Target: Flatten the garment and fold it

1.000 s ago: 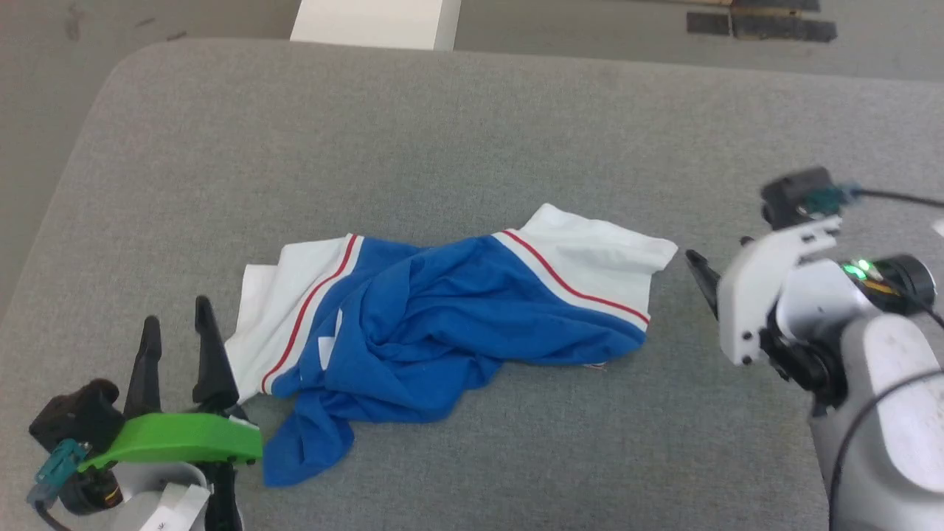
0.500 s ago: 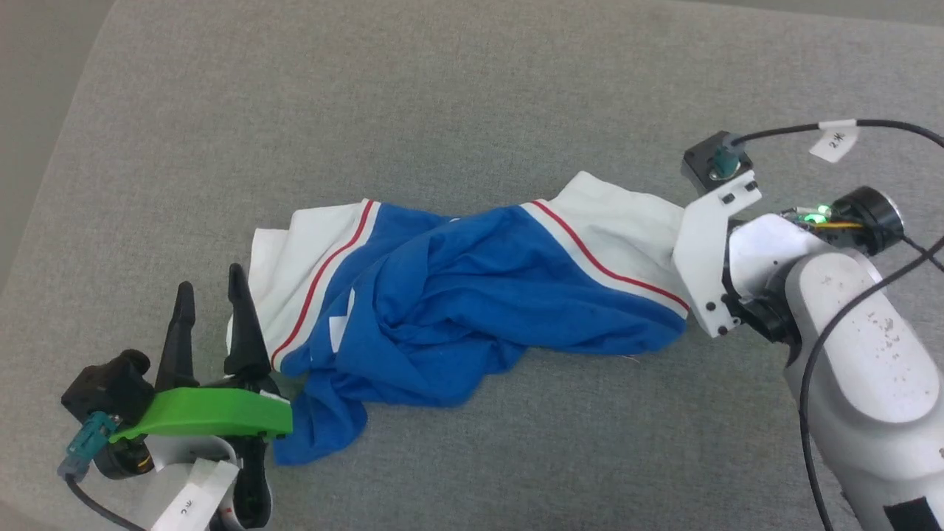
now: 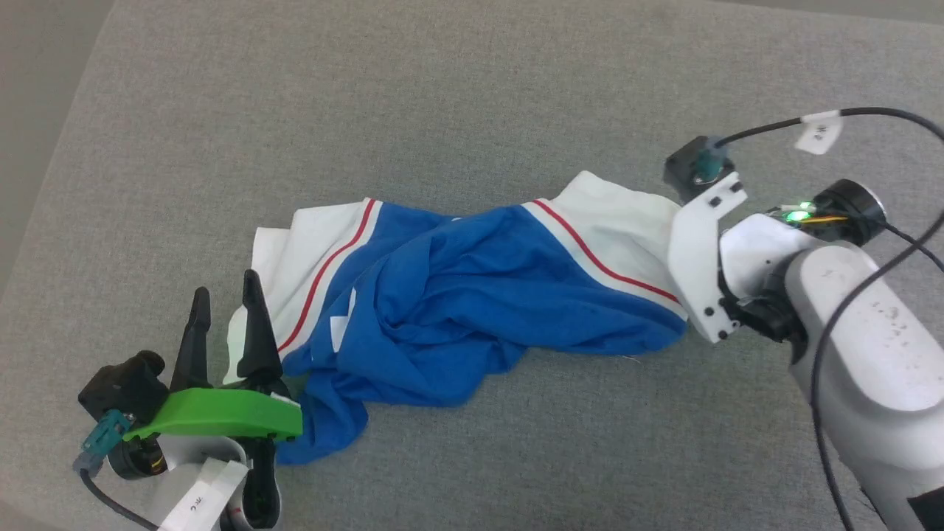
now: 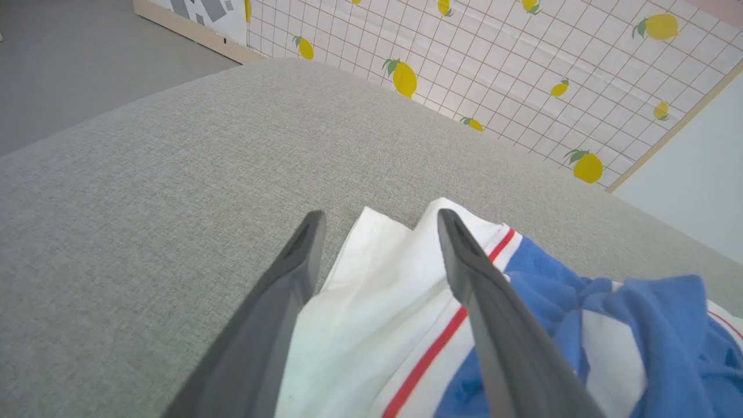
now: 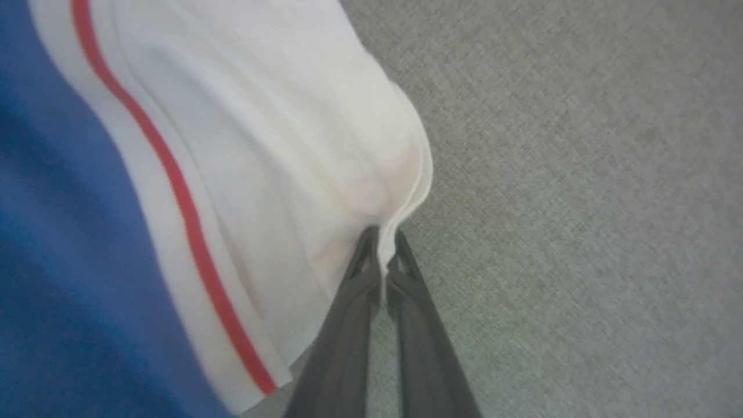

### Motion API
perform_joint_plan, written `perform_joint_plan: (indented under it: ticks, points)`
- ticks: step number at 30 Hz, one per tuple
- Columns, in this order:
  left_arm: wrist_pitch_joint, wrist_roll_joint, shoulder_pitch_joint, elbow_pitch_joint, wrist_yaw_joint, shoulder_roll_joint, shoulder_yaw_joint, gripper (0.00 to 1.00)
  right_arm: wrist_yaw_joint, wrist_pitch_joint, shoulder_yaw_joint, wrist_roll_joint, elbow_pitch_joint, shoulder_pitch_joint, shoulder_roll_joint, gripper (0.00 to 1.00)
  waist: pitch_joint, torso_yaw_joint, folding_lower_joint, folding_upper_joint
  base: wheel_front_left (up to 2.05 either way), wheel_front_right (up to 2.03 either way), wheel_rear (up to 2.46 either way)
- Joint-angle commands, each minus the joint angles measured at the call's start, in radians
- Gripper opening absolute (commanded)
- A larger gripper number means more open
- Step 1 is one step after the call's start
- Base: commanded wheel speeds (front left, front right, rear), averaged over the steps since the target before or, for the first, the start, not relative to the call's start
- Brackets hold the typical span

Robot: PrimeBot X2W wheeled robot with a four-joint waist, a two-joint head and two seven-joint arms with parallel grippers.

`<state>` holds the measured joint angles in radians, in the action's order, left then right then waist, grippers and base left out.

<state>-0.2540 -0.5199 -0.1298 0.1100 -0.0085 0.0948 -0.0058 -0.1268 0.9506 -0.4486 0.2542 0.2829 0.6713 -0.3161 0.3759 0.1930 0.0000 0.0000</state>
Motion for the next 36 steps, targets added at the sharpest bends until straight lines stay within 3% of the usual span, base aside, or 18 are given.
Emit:
perform_joint_plan:
  ticks: [1,10,17,24,25,26,36]
  points:
    - [-0.008,0.012,-0.014,0.004,-0.007,-0.002,0.005,1.0,-0.004,-0.021,0.027,0.011,0.012,-0.033,-0.01,0.0,-0.015,-0.01,0.0,0.0,0.0,0.0,0.0]
    - [-0.008,0.015,0.013,0.004,-0.009,0.006,0.015,1.0,-0.004,-0.129,0.323,0.009,-0.074,-0.15,0.0,0.0,-0.083,-0.053,0.0,0.0,0.0,0.0,0.0]
    - [0.0,0.009,0.028,-0.008,-0.006,0.014,0.016,1.0,-0.004,-0.102,0.536,-0.028,-0.115,-0.33,0.006,0.0,-0.103,-0.067,0.0,0.0,0.0,0.0,0.0]
    - [0.009,0.002,0.037,-0.019,-0.001,0.018,0.014,1.0,-0.004,-0.038,0.66,-0.032,-0.13,-0.463,0.085,0.0,-0.107,-0.069,0.0,0.0,0.0,0.0,0.0]
    - [0.009,0.001,0.038,-0.019,0.0,0.018,0.015,1.0,-0.004,-0.045,0.666,-0.029,-0.137,-0.47,0.094,0.21,-0.107,-0.069,0.0,0.0,0.0,0.0,0.0]
    - [0.01,-0.001,0.039,-0.019,0.001,0.019,0.016,1.0,-0.004,-0.061,0.672,-0.026,-0.147,-0.476,0.104,1.0,-0.109,-0.071,0.0,0.0,0.0,0.0,0.0]
    - [0.025,-0.005,0.062,-0.031,0.014,0.034,0.02,1.0,-0.004,-0.304,0.789,0.018,-0.287,-0.526,0.204,1.0,-0.164,-0.085,0.0,0.0,0.0,0.0,0.0]
